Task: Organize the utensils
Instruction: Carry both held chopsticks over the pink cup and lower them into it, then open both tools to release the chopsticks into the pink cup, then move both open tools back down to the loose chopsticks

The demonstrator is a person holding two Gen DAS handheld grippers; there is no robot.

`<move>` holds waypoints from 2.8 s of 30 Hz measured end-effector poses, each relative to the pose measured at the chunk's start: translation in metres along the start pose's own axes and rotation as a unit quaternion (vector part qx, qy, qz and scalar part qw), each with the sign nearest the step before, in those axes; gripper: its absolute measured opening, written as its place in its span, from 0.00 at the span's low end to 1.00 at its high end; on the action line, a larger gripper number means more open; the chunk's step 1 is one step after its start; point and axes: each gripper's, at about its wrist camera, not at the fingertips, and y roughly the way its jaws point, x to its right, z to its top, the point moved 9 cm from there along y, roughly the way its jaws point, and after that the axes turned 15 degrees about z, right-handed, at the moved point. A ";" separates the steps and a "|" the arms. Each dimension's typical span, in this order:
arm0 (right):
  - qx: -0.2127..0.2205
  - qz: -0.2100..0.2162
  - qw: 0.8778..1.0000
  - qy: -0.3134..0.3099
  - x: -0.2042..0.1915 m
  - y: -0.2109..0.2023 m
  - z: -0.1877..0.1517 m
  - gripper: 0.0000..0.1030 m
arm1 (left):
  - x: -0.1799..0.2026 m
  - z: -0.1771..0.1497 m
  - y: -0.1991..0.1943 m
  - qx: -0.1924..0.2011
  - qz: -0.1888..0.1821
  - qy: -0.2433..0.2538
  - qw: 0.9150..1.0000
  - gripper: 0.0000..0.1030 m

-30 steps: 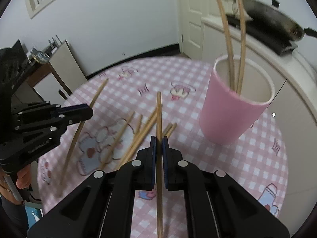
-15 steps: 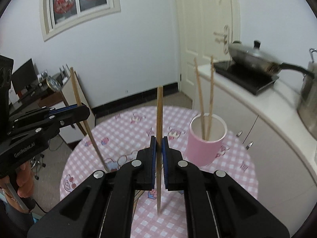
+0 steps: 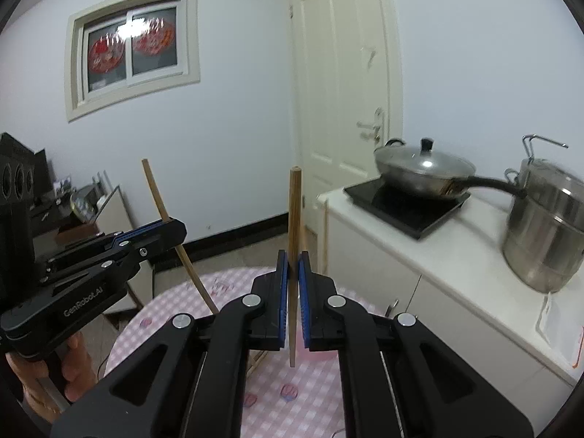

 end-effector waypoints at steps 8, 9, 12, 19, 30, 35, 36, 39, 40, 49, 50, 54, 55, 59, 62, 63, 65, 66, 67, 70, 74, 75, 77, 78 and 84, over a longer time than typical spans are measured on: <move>0.040 -0.015 0.999 -0.003 0.023 0.003 0.024 0.04 | 0.017 0.033 0.022 0.044 0.001 -0.038 0.998 0.06; 0.042 -0.018 0.999 -0.005 0.025 0.003 0.025 0.04 | 0.018 0.036 0.027 0.044 0.000 -0.042 0.998 0.06; 0.046 -0.028 0.998 -0.012 0.032 0.007 0.027 0.04 | 0.021 0.038 0.043 0.042 0.002 -0.051 0.998 0.06; 0.029 -0.029 0.999 0.005 0.052 0.029 0.008 0.04 | 0.031 0.018 0.084 0.026 0.020 -0.045 0.998 0.06; 0.002 -0.027 0.999 0.032 0.066 0.050 -0.026 0.04 | 0.036 -0.025 0.119 -0.013 0.031 -0.010 0.999 0.06; -0.007 -0.026 0.999 0.040 0.070 0.055 -0.038 0.05 | 0.034 -0.038 0.123 -0.023 0.033 0.001 0.999 0.06; -0.009 -0.026 0.999 0.041 0.071 0.057 -0.040 0.05 | 0.034 -0.040 0.123 -0.025 0.033 0.003 0.999 0.06; -0.015 -0.029 0.998 0.045 0.073 0.061 -0.046 0.05 | 0.032 -0.045 0.123 -0.031 0.029 0.007 0.999 0.06; -0.016 -0.029 0.998 0.046 0.073 0.061 -0.048 0.05 | 0.031 -0.047 0.123 -0.034 0.030 0.009 0.999 0.06; -0.014 -0.031 0.998 0.055 0.070 0.057 -0.048 0.05 | 0.025 -0.052 0.119 -0.055 0.021 0.017 0.998 0.07; -0.015 -0.031 0.998 0.055 0.069 0.056 -0.048 0.06 | 0.025 -0.052 0.118 -0.054 0.022 0.019 0.998 0.07; -0.012 -0.033 0.998 0.054 0.065 0.052 -0.048 0.16 | 0.022 -0.053 0.109 -0.055 0.017 0.019 0.998 0.07; -0.010 -0.034 0.998 0.054 0.064 0.049 -0.048 0.19 | 0.021 -0.053 0.105 -0.053 0.015 0.019 0.998 0.07; -0.003 -0.035 0.998 0.052 0.057 0.038 -0.047 0.25 | 0.019 -0.052 0.093 -0.051 0.014 0.022 0.998 0.07; 0.002 -0.035 0.998 0.050 0.051 0.031 -0.047 0.32 | 0.016 -0.051 0.084 -0.050 0.015 0.021 0.998 0.07; 0.003 -0.036 0.998 0.048 0.049 0.029 -0.047 0.33 | 0.015 -0.051 0.081 -0.049 0.017 0.022 0.998 0.07; 0.006 -0.037 0.998 0.046 0.044 0.023 -0.047 0.35 | 0.013 -0.051 0.074 -0.048 0.016 0.022 0.998 0.07; 0.007 -0.036 0.998 0.045 0.041 0.021 -0.047 0.36 | 0.012 -0.051 0.070 -0.046 0.017 0.023 0.999 0.07; 0.009 -0.036 0.998 0.045 0.039 0.018 -0.047 0.37 | 0.012 -0.051 0.067 -0.045 0.018 0.024 0.999 0.07; 0.012 -0.035 0.998 0.045 0.032 0.009 -0.049 0.40 | 0.011 -0.052 0.052 -0.041 0.016 0.030 0.999 0.07; 0.016 -0.036 0.998 0.045 0.022 -0.002 -0.052 0.42 | 0.007 -0.054 0.036 -0.041 0.013 0.032 0.999 0.08; 0.016 -0.036 0.998 0.045 0.020 -0.004 -0.052 0.43 | 0.006 -0.054 0.031 -0.039 0.014 0.031 0.999 0.22; 0.017 -0.036 0.998 0.045 0.015 -0.009 -0.054 0.44 | 0.001 -0.053 0.021 -0.026 0.016 0.024 0.999 0.62; 0.018 -0.036 0.998 0.046 0.014 -0.010 -0.054 0.44 | -0.002 -0.051 0.016 -0.015 0.021 0.021 0.999 0.62; 0.020 -0.033 0.998 0.045 0.000 -0.021 -0.059 0.45 | -0.022 -0.057 -0.003 -0.017 0.035 0.021 0.999 0.62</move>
